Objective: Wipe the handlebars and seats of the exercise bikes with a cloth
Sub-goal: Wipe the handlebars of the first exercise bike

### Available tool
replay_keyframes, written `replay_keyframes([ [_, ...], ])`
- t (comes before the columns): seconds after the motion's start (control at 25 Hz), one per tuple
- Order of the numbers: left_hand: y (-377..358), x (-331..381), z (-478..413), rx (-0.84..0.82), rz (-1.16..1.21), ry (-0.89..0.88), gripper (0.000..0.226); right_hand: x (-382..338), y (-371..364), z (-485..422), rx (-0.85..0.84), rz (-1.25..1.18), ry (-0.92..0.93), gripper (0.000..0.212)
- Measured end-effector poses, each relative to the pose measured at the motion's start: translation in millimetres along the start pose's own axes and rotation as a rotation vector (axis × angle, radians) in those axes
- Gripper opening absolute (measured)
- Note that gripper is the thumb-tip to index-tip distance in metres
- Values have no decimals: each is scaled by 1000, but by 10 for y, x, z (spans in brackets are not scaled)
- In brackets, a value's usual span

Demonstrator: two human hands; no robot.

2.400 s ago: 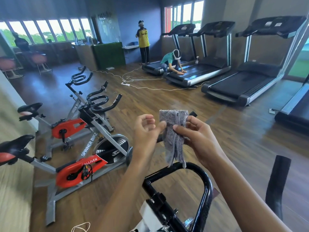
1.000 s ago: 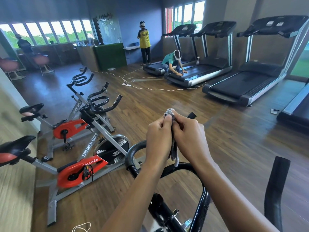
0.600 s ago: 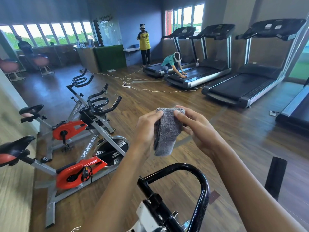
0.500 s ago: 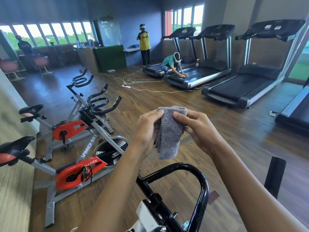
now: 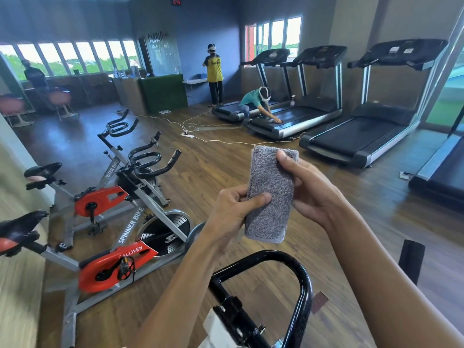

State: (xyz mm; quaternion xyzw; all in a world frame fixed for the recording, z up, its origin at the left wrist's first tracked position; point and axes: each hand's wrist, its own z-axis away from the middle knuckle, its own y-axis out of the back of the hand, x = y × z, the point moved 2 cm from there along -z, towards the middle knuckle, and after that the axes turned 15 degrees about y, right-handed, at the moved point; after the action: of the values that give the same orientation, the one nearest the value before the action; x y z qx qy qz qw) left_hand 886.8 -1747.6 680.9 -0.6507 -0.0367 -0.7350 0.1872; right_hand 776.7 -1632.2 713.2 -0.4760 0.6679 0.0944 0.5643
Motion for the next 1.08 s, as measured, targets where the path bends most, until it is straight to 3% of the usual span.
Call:
replay_keyframes([
  [0.12, -3, -52, -37, -29, 13, 26, 36, 125, -9, 45, -114, -98, -148, 49],
  [0.32, 6, -210, -44, -58, 36, 165, 31, 156, 27, -46, 72, -103, -80, 34],
  [0.52, 17, -196, -22, -64, 51, 218, 28, 163, 14, -58, 95, -55, -77, 31],
  [0.64, 86, -293, -24, 213, -56, 212, 35, 159, 10, -57, 111, 216, 63, 20],
  [0.72, 94, -383, 20, 336, 163, 311, 41, 147, -94, -40, 71, 511, 248, 10],
  [0.76, 49, -417, 42, 235, 363, 439, 52, 147, -212, 5, -7, 569, 342, 5],
  [0.84, 14, -394, 82, 45, 629, 603, 70, 255, -441, 147, -242, 718, 517, 21],
  [0.96, 240, -258, 105, -96, 741, 535, 62, 558, -476, 439, -426, 1084, 733, 36],
  [1.08, 417, -207, 92, -175, 716, 548, 62, 749, -397, 688, -535, 1009, 704, 39],
])
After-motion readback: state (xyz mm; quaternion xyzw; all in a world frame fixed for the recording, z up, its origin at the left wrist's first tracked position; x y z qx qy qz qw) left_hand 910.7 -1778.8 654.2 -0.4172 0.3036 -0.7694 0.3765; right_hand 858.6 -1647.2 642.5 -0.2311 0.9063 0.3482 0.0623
